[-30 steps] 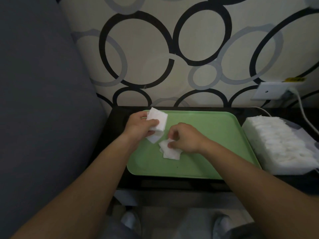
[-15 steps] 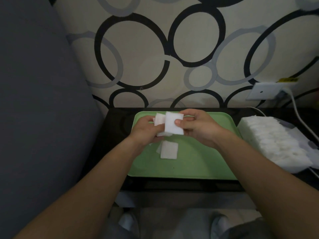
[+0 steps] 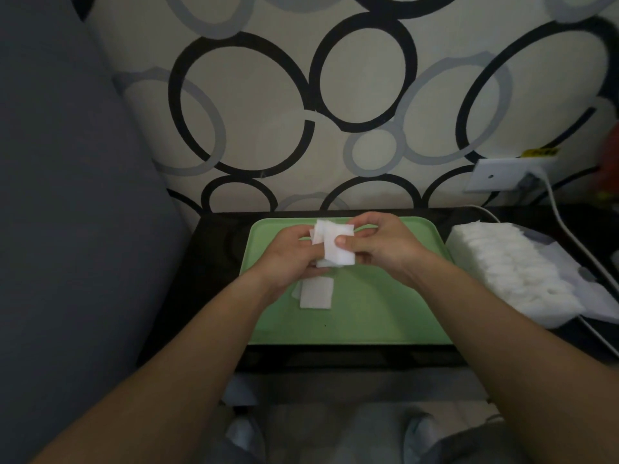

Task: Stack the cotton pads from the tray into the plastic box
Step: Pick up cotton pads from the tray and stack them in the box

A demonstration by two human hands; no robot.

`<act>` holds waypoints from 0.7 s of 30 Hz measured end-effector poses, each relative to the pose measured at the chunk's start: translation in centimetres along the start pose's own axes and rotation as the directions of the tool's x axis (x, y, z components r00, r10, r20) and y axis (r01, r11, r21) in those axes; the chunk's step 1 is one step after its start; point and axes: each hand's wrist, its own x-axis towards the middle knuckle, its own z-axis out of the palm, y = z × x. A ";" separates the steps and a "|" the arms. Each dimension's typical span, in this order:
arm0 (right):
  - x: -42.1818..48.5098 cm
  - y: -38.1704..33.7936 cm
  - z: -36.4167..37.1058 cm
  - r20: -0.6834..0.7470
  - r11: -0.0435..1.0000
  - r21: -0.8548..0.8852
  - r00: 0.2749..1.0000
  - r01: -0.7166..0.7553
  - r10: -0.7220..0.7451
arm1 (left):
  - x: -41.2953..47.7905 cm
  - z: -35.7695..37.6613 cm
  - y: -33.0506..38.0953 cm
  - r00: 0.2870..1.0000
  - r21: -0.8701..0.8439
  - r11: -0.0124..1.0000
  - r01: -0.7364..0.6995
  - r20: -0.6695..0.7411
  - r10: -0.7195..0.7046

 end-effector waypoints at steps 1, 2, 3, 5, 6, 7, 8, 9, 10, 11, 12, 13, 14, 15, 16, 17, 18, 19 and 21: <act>-0.1 0.0 -0.2 -0.005 1.000 -0.007 1.000 0.001 -0.002 | -0.1 0.3 0.1 1.000 0.021 1.000 -0.001 0.006 0.001; -0.2 0.0 -0.4 -0.009 1.000 -0.018 1.000 0.006 -0.006 | -0.2 0.6 0.2 1.000 0.032 0.999 -0.004 0.010 0.003; -0.4 0.1 -0.5 -0.013 0.999 -0.032 1.000 0.013 -0.013 | -0.3 0.8 0.4 1.000 0.024 1.000 -0.003 0.010 0.003; -0.9 0.0 -1.0 -0.029 0.994 -0.100 0.999 0.037 -0.040 | -0.5 1.5 0.8 1.000 -0.023 1.000 0.014 0.005 -0.014; -1.1 -0.1 -1.2 -0.041 0.988 -0.143 0.997 0.058 -0.065 | -0.6 1.7 1.0 1.000 -0.037 0.999 0.024 0.007 -0.023; -1.3 -0.1 -1.4 -0.054 0.980 -0.181 0.995 0.078 -0.089 | -0.7 1.9 1.0 1.000 -0.025 1.000 0.018 0.015 -0.018; -1.5 0.0 -1.7 -0.058 0.972 -0.212 0.992 0.101 -0.116 | -0.9 2.3 0.9 1.000 0.012 1.000 -0.003 0.031 0.003; -1.8 0.0 -2.2 -0.045 0.965 -0.234 0.990 0.123 -0.137 | -1.0 2.6 0.8 0.998 0.065 0.997 -0.037 0.051 0.034; -2.0 0.0 -2.5 -0.010 0.960 -0.241 0.989 0.141 -0.148 | -1.1 2.9 0.6 0.996 0.114 0.991 -0.074 0.065 0.067; -2.4 -0.1 -3.0 0.031 0.959 -0.240 0.988 0.152 -0.149 | -1.1 3.3 0.6 0.993 0.159 0.982 -0.105 0.069 0.095; -2.7 -0.1 -3.4 0.080 0.954 -0.251 0.986 0.165 -0.149 | -1.1 3.7 0.5 0.991 0.187 0.974 -0.130 0.066 0.120; -3.2 -0.2 -4.2 0.112 0.940 -0.283 0.980 0.191 -0.165 | -1.2 4.3 0.5 0.988 0.212 0.965 -0.152 0.063 0.141; -3.5 -0.5 -4.8 0.134 0.909 -0.346 0.971 0.231 -0.196 | -1.2 4.8 0.6 0.986 0.244 0.955 -0.166 0.053 0.157; -4.0 -0.8 -5.6 0.142 0.869 -0.419 0.964 0.263 -0.223 | -1.2 5.5 0.7 0.984 0.284 0.942 -0.177 0.050 0.170; -4.6 -1.1 -6.5 0.146 0.831 -0.477 0.959 0.285 -0.244 | -1.2 6.3 0.8 0.983 0.304 0.935 -0.181 0.049 0.174; -4.9 -1.4 -7.3 0.147 0.807 -0.514 0.956 0.292 -0.252 | -1.2 7.0 0.8 0.984 0.295 0.939 -0.177 0.052 0.169; -5.5 -1.8 -8.3 0.137 0.794 -0.533 0.956 0.291 -0.259 | -1.3 8.0 1.0 0.986 0.254 0.953 -0.166 0.063 0.155; -5.9 -2.1 -9.4 0.123 0.793 -0.538 0.957 0.285 -0.261 | -1.4 8.9 1.0 0.987 0.218 0.963 -0.156 0.080 0.142; -7.2 -2.9 -12.3 0.064 0.828 -0.505 0.967 0.245 -0.248 | -1.4 11.1 1.1 0.982 0.251 0.951 -0.180 0.104 0.159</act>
